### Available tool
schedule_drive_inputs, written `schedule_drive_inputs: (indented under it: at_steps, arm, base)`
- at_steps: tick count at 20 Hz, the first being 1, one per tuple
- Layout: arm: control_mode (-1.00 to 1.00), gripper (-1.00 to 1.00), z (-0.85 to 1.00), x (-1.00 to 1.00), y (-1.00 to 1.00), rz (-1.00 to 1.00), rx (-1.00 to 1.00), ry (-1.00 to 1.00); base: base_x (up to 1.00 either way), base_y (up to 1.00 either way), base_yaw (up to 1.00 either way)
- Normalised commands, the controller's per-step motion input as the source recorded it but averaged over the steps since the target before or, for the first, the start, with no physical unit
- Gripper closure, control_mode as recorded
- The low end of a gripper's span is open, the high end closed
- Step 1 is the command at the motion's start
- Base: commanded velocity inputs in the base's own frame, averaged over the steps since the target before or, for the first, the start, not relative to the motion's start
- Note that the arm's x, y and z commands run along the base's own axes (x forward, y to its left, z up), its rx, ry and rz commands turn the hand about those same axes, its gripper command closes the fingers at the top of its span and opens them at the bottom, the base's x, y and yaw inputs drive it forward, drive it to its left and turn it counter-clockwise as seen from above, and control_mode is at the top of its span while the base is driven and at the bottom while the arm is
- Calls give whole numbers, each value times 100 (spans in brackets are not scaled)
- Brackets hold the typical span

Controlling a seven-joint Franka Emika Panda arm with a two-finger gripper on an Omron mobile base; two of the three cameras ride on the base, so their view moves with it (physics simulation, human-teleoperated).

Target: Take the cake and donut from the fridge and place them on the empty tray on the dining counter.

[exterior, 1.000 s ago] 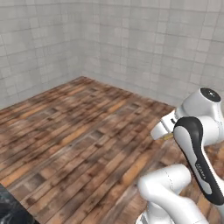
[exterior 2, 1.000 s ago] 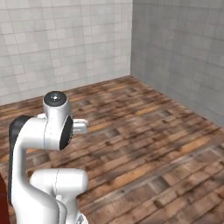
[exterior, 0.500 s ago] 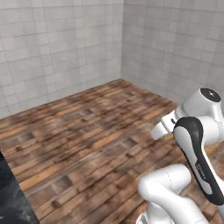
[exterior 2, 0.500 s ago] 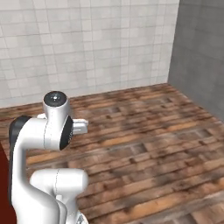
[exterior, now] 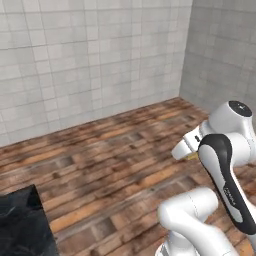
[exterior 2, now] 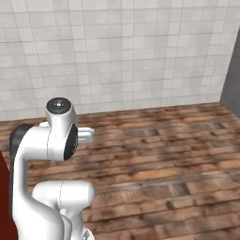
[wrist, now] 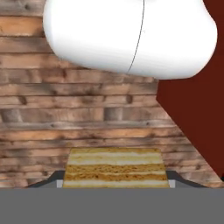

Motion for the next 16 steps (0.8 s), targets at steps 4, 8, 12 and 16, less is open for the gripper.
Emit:
schedule_drive_inputs:
  at_steps: [4, 8, 12, 16]
  arm:
    - [100, 100, 0, 0, 0, 0, 0, 0]
    - [100, 100, 0, 0, 0, 0, 0, 0]
    - [100, 100, 0, 0, 0, 0, 0, 0]
    - [100, 100, 0, 0, 0, 0, 0, 0]
  base:
    - [95, 12, 31]
    - [96, 14, 31]
    - [96, 14, 32]
    - [92, 15, 34]
